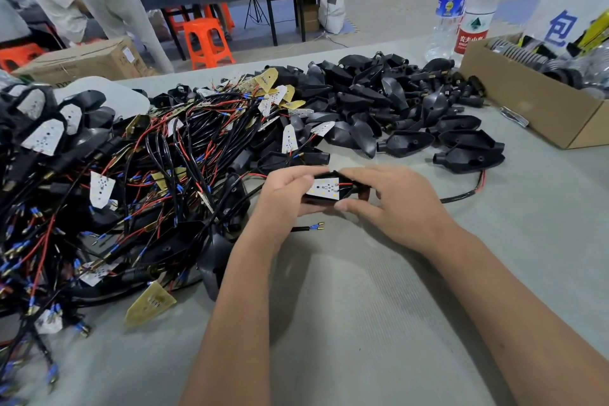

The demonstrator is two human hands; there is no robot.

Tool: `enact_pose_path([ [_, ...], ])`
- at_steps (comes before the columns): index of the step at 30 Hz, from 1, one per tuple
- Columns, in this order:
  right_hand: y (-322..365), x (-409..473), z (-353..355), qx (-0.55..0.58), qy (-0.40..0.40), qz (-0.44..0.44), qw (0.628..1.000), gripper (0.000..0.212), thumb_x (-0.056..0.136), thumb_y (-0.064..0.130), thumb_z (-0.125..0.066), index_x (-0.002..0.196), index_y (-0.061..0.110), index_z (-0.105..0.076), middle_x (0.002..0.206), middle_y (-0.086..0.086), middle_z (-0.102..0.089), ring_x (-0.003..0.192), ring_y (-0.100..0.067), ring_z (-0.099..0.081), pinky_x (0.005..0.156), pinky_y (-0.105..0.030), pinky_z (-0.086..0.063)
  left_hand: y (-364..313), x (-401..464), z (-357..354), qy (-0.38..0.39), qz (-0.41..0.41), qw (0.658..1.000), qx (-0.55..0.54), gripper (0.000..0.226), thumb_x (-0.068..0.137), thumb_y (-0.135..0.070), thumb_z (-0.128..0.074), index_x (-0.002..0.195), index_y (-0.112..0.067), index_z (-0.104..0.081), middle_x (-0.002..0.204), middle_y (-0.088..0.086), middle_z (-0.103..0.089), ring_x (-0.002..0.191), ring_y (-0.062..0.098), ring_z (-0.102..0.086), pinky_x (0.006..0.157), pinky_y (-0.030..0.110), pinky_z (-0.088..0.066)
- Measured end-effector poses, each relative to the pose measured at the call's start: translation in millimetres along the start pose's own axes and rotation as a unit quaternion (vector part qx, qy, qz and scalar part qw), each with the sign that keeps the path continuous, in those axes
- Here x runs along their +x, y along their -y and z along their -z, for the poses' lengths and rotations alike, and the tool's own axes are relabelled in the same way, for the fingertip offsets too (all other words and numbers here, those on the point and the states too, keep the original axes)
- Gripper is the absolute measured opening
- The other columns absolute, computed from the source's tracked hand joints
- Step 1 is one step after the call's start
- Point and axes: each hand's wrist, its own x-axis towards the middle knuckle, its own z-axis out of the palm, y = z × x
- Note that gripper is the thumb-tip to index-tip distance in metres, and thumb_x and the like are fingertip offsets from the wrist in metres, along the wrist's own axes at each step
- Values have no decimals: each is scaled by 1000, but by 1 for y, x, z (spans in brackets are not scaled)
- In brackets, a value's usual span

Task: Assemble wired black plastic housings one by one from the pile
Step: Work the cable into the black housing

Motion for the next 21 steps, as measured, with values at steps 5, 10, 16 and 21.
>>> enact_pose_path([
  [5,2,-2,2,21,1,1,1000,42,90,64,-62,125,42,-68,93,9,-65,92,-15,-59,78,-42,-51,2,-1,-2,9,-32,997,68,20,102,-2,-55,110,-8,-73,89,15,-76,70,26,-73,62,30,-61],
  [10,0,0,3,3,-30,-4,1000,55,87,71,-58,126,34,-71,98,13,-67,97,-13,-51,83,-36,-49,5,3,-6,-53,-17,996,73,20,98,6,-56,102,-5,-72,87,17,-75,59,19,-71,56,25,-55],
  [16,-26,25,14,15,-178,-81,981,45,103,53,-43,98,21,-75,86,7,-66,92,-24,-53,90,-37,-41,16,9,-13,-119,-143,917,354,25,89,-5,-64,107,-17,-76,98,-4,-75,97,23,-64,86,34,-48],
  [21,-96,82,45,-86,-174,-170,966,42,106,41,-42,88,14,-69,82,-6,-68,87,-34,-60,102,-41,-39,18,16,-14,-204,-175,858,438,29,85,-2,-64,112,-9,-74,103,9,-73,102,35,-57,89,41,-42],
])
